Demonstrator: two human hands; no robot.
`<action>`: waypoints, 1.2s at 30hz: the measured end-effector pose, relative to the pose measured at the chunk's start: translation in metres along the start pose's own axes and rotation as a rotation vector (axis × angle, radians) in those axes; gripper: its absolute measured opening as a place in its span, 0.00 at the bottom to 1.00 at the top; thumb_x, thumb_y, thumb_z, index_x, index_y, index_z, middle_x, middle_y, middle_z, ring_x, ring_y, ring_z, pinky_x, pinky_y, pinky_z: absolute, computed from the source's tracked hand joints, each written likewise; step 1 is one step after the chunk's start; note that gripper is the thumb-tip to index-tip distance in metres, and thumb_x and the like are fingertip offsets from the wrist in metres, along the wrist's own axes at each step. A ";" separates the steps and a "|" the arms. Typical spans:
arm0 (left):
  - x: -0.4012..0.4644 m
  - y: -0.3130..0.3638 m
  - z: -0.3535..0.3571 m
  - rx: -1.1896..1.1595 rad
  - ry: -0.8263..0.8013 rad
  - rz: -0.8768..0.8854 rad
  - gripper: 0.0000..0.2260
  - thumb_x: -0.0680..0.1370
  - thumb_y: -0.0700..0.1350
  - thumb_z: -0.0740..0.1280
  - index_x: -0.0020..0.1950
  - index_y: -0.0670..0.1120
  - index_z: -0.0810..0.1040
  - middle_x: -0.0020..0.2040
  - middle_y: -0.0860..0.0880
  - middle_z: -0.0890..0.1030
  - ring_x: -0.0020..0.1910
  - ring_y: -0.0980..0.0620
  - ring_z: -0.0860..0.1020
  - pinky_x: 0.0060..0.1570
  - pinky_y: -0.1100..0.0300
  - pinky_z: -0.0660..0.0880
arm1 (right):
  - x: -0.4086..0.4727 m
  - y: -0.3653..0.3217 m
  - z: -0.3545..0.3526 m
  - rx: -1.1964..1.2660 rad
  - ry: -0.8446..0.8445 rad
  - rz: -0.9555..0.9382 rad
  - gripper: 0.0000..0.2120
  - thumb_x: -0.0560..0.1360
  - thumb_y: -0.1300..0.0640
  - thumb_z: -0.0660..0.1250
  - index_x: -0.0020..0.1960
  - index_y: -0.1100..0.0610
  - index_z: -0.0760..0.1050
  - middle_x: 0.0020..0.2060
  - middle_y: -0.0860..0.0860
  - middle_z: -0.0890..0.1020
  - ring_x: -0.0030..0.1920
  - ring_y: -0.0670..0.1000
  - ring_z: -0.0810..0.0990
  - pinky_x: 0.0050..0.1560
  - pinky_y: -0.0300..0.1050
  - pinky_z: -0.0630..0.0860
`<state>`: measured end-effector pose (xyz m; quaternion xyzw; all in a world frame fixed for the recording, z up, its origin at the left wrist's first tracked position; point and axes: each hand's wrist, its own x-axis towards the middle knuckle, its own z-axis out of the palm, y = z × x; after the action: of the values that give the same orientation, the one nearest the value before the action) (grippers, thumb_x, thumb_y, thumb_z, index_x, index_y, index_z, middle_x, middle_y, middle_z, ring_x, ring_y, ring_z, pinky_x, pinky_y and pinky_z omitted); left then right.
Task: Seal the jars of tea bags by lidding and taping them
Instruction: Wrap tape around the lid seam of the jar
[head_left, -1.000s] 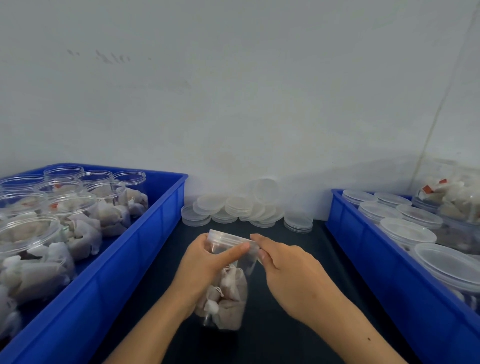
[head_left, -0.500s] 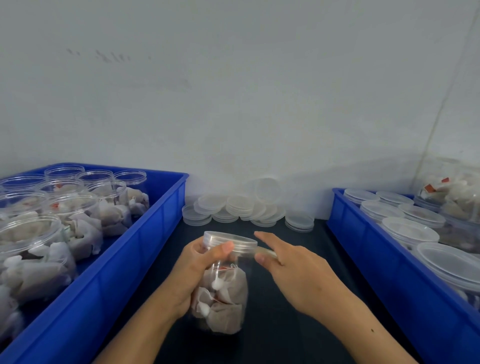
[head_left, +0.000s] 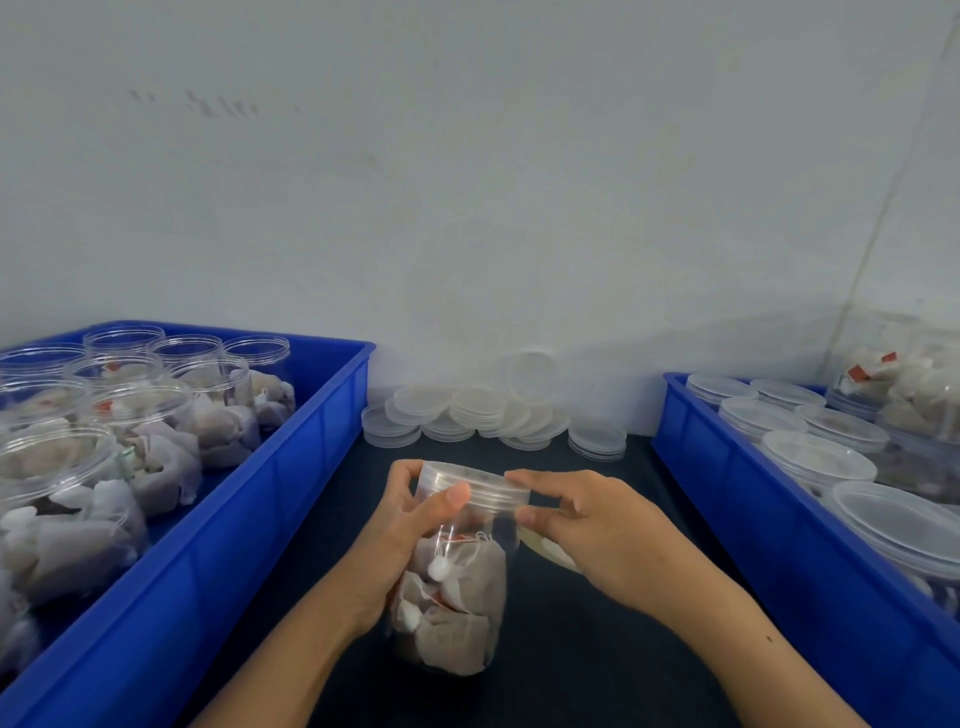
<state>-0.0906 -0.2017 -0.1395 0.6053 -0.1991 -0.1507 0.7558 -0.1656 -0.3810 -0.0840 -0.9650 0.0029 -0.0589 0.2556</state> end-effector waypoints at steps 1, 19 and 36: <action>0.001 -0.001 0.001 0.051 0.025 0.038 0.31 0.66 0.60 0.75 0.59 0.45 0.70 0.51 0.46 0.83 0.47 0.47 0.84 0.39 0.61 0.80 | 0.000 -0.001 0.000 -0.027 0.016 0.002 0.16 0.80 0.43 0.59 0.67 0.35 0.69 0.58 0.41 0.80 0.56 0.44 0.78 0.58 0.44 0.74; 0.003 0.006 0.013 0.268 0.305 0.035 0.37 0.51 0.64 0.77 0.55 0.52 0.74 0.49 0.51 0.81 0.44 0.56 0.81 0.39 0.66 0.74 | -0.011 -0.020 0.012 -0.135 0.117 -0.116 0.22 0.83 0.51 0.52 0.76 0.38 0.56 0.52 0.41 0.80 0.47 0.43 0.78 0.49 0.41 0.75; -0.001 0.006 -0.010 0.034 -0.030 0.000 0.46 0.45 0.61 0.83 0.60 0.49 0.76 0.52 0.50 0.85 0.51 0.50 0.83 0.42 0.64 0.79 | -0.003 -0.012 0.008 0.049 -0.050 0.063 0.18 0.81 0.42 0.54 0.70 0.37 0.60 0.56 0.46 0.79 0.55 0.48 0.77 0.53 0.46 0.71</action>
<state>-0.0863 -0.1914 -0.1354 0.6159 -0.2131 -0.1563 0.7421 -0.1682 -0.3668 -0.0859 -0.9590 0.0253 -0.0268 0.2808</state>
